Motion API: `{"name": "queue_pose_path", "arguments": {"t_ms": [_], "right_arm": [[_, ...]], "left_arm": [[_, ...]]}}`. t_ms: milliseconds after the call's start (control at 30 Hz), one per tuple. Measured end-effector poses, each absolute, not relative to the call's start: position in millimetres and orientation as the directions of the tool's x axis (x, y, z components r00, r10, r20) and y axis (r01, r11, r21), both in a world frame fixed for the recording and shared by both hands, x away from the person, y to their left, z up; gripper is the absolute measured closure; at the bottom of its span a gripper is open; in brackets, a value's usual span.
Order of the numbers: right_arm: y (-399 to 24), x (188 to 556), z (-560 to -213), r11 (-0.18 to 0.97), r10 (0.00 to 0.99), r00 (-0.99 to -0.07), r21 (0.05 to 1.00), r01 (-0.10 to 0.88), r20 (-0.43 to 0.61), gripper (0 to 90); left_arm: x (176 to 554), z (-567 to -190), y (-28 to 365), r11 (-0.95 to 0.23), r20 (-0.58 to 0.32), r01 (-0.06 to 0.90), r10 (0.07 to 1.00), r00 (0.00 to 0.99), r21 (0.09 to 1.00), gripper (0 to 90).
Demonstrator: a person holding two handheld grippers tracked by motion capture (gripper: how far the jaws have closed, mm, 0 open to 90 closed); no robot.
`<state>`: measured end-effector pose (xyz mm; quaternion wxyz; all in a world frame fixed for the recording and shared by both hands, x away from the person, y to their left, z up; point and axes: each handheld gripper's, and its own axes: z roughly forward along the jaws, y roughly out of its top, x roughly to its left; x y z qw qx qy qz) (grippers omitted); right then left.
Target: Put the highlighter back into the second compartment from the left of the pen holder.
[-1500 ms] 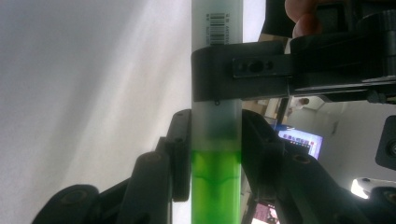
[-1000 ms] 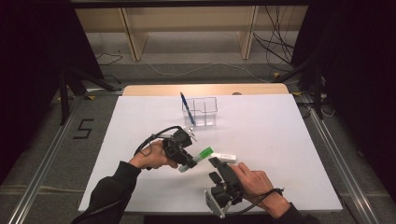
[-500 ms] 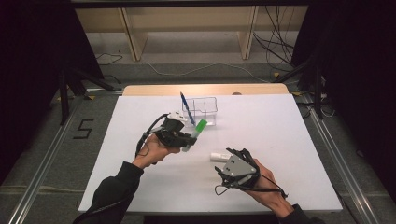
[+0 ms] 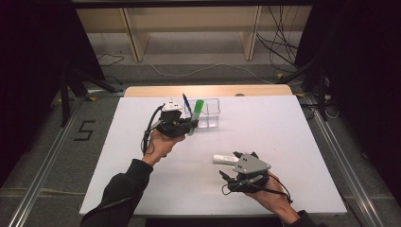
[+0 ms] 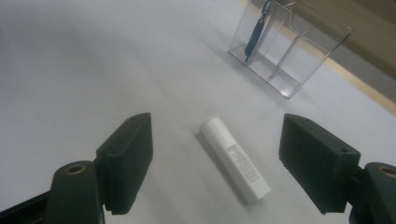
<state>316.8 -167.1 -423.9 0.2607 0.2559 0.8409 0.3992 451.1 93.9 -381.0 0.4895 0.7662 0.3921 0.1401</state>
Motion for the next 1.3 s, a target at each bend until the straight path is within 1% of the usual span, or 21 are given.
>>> {"name": "queue_pose_path", "arguments": {"t_ms": [100,333,500,833,967,1300], "right_arm": [[-171,319,-423,0.511,0.648,-0.742,0.821,0.256,-0.172,26.6],[-174,318,-425,0.511,0.655,-0.736,0.817,0.266,-0.17,26.6],[-177,317,-425,0.494,0.659,-0.737,0.825,0.273,-0.151,26.6],[-192,321,-424,0.376,0.682,-0.731,0.852,0.366,0.013,24.0],[-194,321,-426,0.368,0.68,-0.733,0.852,0.372,0.027,24.0],[-194,321,-426,0.38,0.672,-0.74,0.848,0.37,0.021,24.4]], "left_arm": [[460,-381,93,-0.194,-0.172,0.466,0.754,0.634,0.863,76.3],[480,-380,87,-0.13,-0.193,0.463,0.786,0.587,0.877,76.2],[491,-377,81,-0.092,-0.195,0.442,0.804,0.562,0.892,76.3],[514,-374,72,-0.04,-0.204,0.43,0.837,0.508,0.902,76.3],[523,-377,68,-0.038,-0.202,0.435,0.847,0.492,0.899,76.3],[537,-387,56,-0.026,-0.201,0.444,0.867,0.456,0.896,76.2]]}}
